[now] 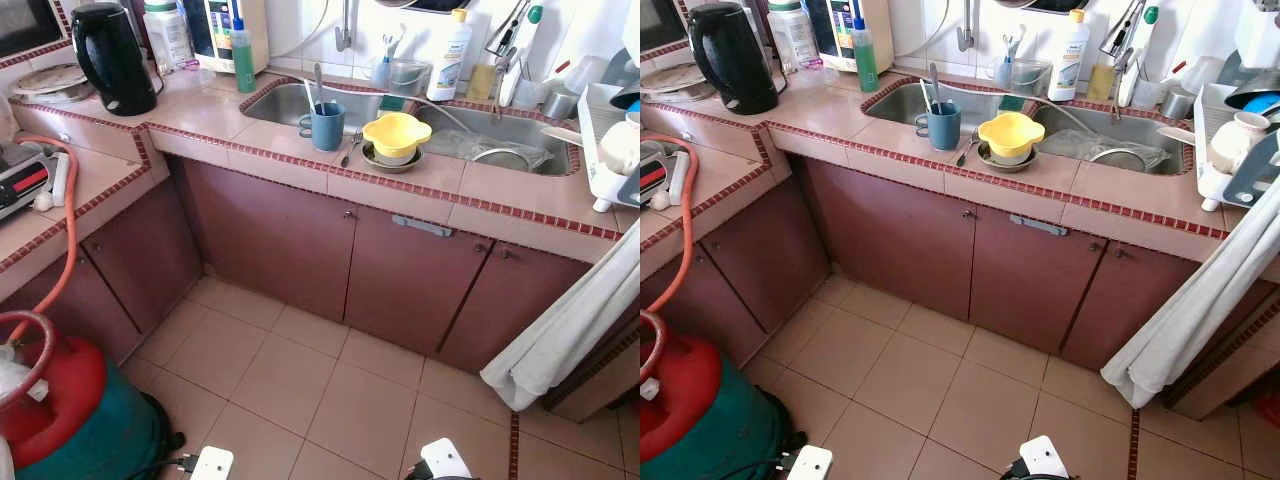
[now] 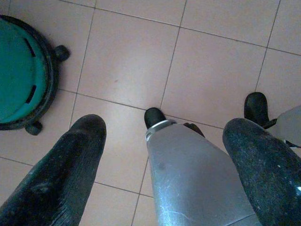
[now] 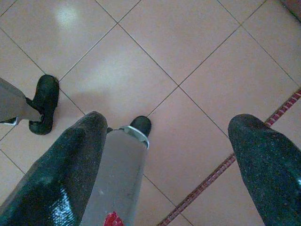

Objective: Kitchen organization

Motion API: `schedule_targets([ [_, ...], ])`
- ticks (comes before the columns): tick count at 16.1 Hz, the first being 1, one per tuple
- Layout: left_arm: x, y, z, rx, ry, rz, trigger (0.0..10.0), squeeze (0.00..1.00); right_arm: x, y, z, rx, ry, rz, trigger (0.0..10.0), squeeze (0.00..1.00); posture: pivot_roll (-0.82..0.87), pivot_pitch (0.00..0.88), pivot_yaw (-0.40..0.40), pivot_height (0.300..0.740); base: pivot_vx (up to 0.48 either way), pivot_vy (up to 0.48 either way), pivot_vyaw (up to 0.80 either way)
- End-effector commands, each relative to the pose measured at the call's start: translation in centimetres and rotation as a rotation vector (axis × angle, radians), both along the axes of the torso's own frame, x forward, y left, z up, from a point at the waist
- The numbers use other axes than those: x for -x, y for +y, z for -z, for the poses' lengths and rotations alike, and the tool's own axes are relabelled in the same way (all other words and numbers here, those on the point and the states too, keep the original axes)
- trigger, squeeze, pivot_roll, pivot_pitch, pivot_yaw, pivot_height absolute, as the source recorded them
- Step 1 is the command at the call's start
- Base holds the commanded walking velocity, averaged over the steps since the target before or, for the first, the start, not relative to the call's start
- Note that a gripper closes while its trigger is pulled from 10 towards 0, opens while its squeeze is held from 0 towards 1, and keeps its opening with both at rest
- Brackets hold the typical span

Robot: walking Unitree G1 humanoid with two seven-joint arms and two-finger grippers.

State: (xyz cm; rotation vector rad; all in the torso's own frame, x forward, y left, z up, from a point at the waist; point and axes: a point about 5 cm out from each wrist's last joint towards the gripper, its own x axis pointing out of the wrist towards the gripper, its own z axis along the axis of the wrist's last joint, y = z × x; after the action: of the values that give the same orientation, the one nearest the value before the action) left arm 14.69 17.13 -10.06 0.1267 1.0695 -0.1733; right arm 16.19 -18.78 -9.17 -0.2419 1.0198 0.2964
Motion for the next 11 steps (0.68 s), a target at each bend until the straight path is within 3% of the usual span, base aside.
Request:
schedule_targets([
  [1, 1.0, 1.7, 0.1, -0.109, -0.043, -0.011, 10.0, 0.0, 0.4, -0.3, 0.3, 0.151, -0.017, 0.02, 10.0, 0.0, -0.06, 0.0, -0.003, 0.74, 0.0, 0.0, 0.0],
  [6, 1.0, 1.7, 0.1, -0.109, -0.043, -0.011, 10.0, 0.0, 0.4, -0.3, 0.3, 0.151, -0.017, 0.02, 10.0, 0.0, -0.06, 0.0, -0.003, 0.74, 0.0, 0.0, 0.0],
  [8, -2.1, 1.6, -1.3, -0.117, -0.163, 0.034, 10.0, 0.0, -0.8, -0.3, -0.4, 0.047, -0.065, 0.039, 10.0, 0.0, -0.05, 0.0, -0.022, 0.74, 0.0, 0.0, 0.0],
  [11, -2.0, 1.5, -1.2, -0.114, -0.165, 0.03, 10.0, 0.0, -0.7, -0.2, -0.3, 0.051, -0.06, 0.033, 10.0, 0.0, -0.04, 0.0, -0.023, 0.74, 0.0, 0.0, 0.0],
])
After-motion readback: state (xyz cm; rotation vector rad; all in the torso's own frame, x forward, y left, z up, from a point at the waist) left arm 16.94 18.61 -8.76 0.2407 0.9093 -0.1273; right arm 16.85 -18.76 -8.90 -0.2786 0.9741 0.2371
